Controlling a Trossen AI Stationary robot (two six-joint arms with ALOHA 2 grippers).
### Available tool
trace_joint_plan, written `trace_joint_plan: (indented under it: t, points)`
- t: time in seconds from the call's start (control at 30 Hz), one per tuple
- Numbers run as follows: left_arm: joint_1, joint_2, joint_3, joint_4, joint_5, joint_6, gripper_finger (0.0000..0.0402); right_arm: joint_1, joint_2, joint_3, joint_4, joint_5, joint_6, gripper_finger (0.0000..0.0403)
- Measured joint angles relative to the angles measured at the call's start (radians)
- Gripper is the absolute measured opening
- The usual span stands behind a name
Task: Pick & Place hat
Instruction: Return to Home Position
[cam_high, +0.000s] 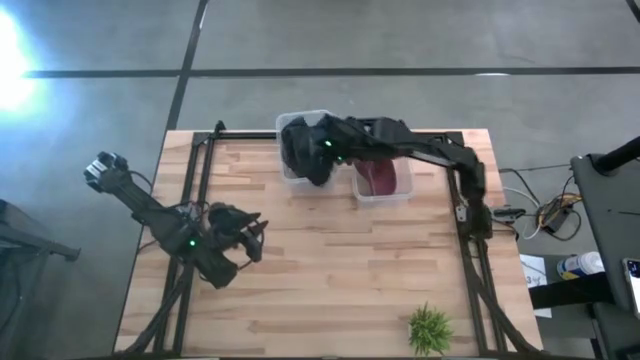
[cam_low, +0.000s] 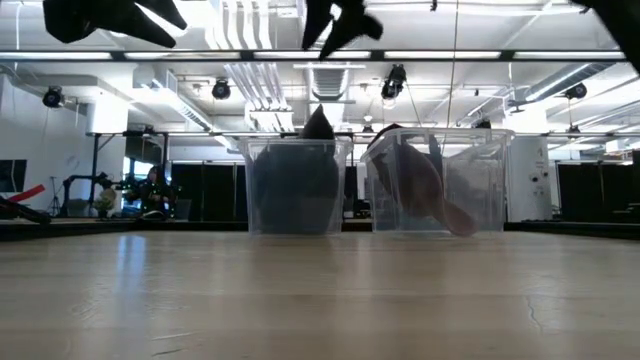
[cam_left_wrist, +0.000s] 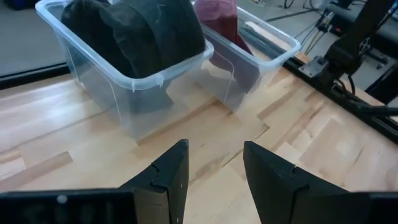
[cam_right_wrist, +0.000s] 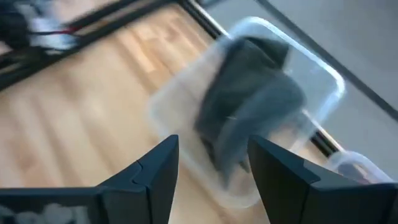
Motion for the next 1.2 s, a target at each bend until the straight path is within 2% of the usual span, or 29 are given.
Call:
trace_joint_plan:
  t: [0.13, 0.27, 0.33, 0.4, 0.47, 0.53, 0.6, 0.67, 0.7, 0.8, 0.9, 1.0, 1.07, 1.2]
  points:
    - [0.016, -0.048, 0.000, 0.035, 0.062, 0.138, 0.0147, 0.109, -0.134, -0.180, 0.146, -0.063, -0.063, 0.0180]
    - [0.079, -0.122, -0.006, 0.193, 0.200, 0.467, 0.0147, 0.223, -0.316, -0.500, 0.443, -0.073, -0.008, 0.0164]
    - [0.131, -0.162, -0.029, 0.318, 0.311, 0.644, 0.0147, 0.258, -0.397, -0.660, 0.573, -0.065, 0.063, 0.0156]
    - [0.202, -0.206, -0.073, 0.471, 0.463, 0.795, 0.0147, 0.289, -0.476, -0.814, 0.666, -0.021, 0.128, 0.0148]
    - [0.289, -0.240, -0.126, 0.603, 0.628, 0.901, 0.0147, 0.312, -0.560, -0.922, 0.682, 0.029, 0.168, 0.0141]
    - [0.378, -0.266, -0.170, 0.655, 0.733, 0.970, 0.0147, 0.319, -0.656, -0.997, 0.627, 0.052, 0.204, 0.0136]
    - [0.450, -0.292, -0.199, 0.637, 0.745, 0.977, 0.0147, 0.319, -0.746, -1.055, 0.551, 0.046, 0.321, 0.0132]
    - [0.501, -0.328, -0.202, 0.549, 0.763, 0.831, 0.0147, 0.320, -0.823, -1.109, 0.508, 0.014, 0.515, 0.0129]
    - [0.513, -0.347, -0.209, 0.535, 0.785, 0.810, 0.0147, 0.331, -0.860, -1.141, 0.516, 0.000, 0.555, 0.0128]
    - [0.512, -0.390, -0.252, 0.618, 0.912, 0.930, 0.0147, 0.393, -0.960, -1.242, 0.694, 0.005, 0.425, 0.0128]
    - [0.552, -0.440, -0.332, 0.737, 0.987, 0.959, 0.0147, 0.426, -1.043, -1.398, 0.897, 0.046, 0.337, 0.0130]
    - [0.583, -0.503, -0.444, 0.876, 1.116, 0.957, 0.0147, 0.429, -1.110, -1.583, 1.189, 0.057, 0.266, 0.0133]
    - [0.585, -0.546, -0.534, 0.992, 1.188, 0.956, 0.0147, 0.433, -1.140, -1.688, 1.395, 0.011, 0.205, 0.0134]
    - [0.589, -0.629, -0.687, 1.188, 1.214, 0.942, 0.0147, 0.432, -1.179, -1.862, 1.642, -0.006, 0.155, 0.0131]
